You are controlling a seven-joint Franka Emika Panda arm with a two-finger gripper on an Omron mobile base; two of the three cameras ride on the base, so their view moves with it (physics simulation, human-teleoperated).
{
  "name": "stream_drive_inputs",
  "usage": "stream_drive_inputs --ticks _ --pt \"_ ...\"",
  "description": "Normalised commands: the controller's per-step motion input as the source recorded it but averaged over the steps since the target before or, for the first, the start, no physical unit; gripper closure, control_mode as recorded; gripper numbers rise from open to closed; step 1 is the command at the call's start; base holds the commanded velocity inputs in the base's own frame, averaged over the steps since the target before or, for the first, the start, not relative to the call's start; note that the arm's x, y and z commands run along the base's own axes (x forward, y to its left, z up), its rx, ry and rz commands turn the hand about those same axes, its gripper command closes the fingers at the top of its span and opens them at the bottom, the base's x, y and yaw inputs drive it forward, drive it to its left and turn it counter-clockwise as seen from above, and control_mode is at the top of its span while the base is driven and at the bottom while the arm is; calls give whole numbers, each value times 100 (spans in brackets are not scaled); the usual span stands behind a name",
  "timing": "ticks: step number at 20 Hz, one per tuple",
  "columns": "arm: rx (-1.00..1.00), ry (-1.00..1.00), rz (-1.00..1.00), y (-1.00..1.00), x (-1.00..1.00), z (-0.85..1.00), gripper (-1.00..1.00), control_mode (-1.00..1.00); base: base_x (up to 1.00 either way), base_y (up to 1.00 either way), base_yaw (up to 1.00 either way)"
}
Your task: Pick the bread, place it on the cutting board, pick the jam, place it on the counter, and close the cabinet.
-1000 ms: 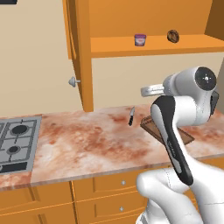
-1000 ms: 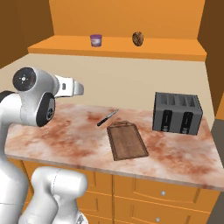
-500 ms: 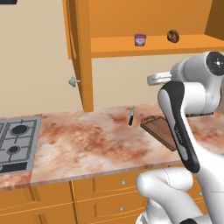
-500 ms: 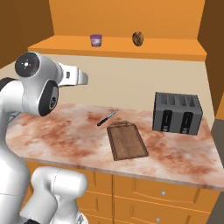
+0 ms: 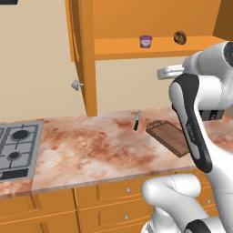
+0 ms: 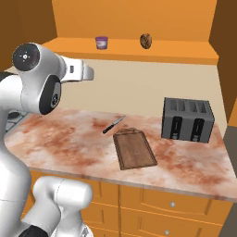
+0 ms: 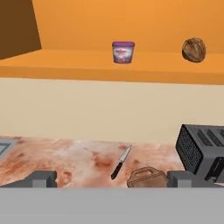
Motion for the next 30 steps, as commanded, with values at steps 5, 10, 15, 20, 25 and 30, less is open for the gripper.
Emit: stream_drive_inputs --ticks 5,10,15,20,25,30 --pt "0 -5 0 -5 0 32 -100 -100 0 0 0" --pt "0 -2 0 -3 0 29 -100 -100 0 0 0" --pt "0 0 0 0 0 25 -100 -100 0 0 0" --pt "0 0 0 0 0 21 -100 -100 0 0 0" --pt "0 0 0 0 0 16 -100 -100 0 0 0" --pt "0 0 0 0 0 2 -100 -100 0 0 0"
